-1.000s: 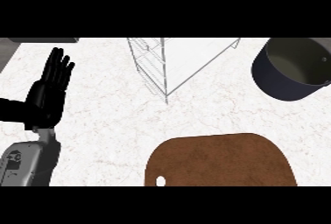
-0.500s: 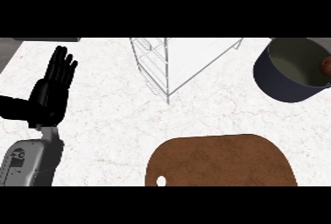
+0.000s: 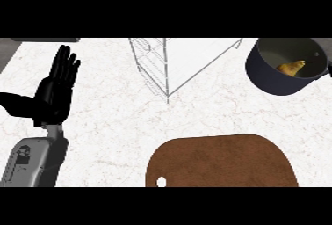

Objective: Pick the pear from the cutting board and place it in the pot

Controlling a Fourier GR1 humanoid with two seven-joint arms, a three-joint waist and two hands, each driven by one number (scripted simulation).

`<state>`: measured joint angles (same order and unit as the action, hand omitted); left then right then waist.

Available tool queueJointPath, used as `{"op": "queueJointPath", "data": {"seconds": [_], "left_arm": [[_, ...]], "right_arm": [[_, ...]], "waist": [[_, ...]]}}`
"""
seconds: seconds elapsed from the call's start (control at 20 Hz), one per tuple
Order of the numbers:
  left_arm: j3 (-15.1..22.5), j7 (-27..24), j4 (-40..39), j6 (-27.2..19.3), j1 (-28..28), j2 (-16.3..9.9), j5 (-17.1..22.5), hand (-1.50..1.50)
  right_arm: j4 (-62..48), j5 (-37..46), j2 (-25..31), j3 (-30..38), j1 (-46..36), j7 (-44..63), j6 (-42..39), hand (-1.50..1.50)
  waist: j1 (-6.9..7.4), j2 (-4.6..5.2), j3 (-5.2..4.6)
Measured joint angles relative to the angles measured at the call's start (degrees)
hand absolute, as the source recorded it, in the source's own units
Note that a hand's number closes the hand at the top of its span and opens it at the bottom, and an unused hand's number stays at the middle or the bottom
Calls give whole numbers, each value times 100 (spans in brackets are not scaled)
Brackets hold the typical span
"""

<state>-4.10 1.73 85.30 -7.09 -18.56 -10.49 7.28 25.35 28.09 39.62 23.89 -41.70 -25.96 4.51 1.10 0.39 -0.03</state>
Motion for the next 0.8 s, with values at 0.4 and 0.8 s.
{"op": "queueJointPath", "data": {"seconds": [0.4,0.8], "left_arm": [[-1,130,236,23,161,-40,-10,0],[-40,225,432,79,246,-76,19,0]], "right_arm": [[-393,-1040,291,962,-162,4,-521,-150],[-885,-1754,928,1678,154,-539,-1022,-150]], "waist": [[-23,-8,12],[-1,11,19]]}}
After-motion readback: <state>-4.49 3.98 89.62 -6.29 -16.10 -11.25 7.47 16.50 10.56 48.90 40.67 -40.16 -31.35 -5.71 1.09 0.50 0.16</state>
